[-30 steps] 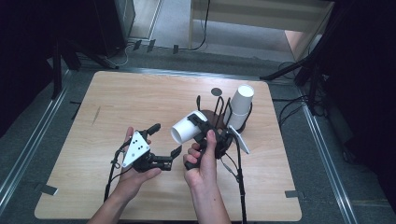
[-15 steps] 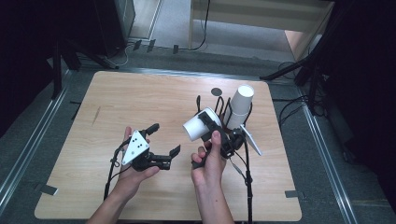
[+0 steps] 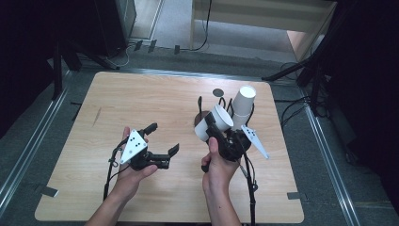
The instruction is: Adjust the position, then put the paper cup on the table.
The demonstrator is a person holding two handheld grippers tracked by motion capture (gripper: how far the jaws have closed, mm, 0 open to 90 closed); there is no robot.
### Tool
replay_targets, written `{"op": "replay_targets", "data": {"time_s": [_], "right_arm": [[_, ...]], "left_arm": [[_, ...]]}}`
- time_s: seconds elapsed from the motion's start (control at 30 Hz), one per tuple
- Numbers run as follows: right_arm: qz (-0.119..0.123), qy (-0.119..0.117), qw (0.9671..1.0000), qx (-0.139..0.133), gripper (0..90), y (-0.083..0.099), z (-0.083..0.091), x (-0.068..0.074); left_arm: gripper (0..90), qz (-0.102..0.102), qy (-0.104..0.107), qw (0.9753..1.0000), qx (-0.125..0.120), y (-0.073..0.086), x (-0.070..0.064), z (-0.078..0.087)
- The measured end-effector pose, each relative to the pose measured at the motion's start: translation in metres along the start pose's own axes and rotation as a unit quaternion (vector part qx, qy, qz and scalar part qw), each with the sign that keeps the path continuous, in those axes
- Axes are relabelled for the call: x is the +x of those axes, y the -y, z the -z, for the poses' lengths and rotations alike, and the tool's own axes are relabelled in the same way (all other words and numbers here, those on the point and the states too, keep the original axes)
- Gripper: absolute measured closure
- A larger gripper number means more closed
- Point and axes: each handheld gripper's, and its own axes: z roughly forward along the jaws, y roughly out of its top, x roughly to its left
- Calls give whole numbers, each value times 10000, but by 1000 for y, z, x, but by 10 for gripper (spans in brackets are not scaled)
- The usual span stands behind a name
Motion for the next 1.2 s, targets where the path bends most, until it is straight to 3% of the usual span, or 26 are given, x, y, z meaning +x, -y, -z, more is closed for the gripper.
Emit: {"op": "replay_targets", "data": {"time_s": [0.13,0.27,0.5,0.63,0.7,0.77,0.9,1.0,1.2], "right_arm": [[643,85,9978,-135,326,-4,7,0],[1281,240,9911,-267,319,-10,13,-2],[1915,409,9801,-328,311,-17,18,-8],[2107,398,9760,-370,308,-19,22,-13],[2202,397,9740,-364,308,-21,23,-17],[2200,265,9744,-374,307,-24,26,-20],[2375,276,9698,-490,307,-28,31,-28],[2480,266,9666,-596,316,-30,33,-36],[2688,190,9617,-509,323,-31,34,-58]], "left_arm": [[0,35,-27,10000,8,0,1,1],[0,80,-80,9999,0,-1,5,4],[0,148,-138,9998,68,-1,14,8],[0,164,-162,9996,137,-1,21,11],[0,222,-250,9992,198,0,25,14],[0,308,-336,9987,214,1,31,17],[0,324,-483,9982,164,3,42,26],[0,368,-435,9983,129,3,48,34],[0,459,-374,9977,327,10,62,60]]}}
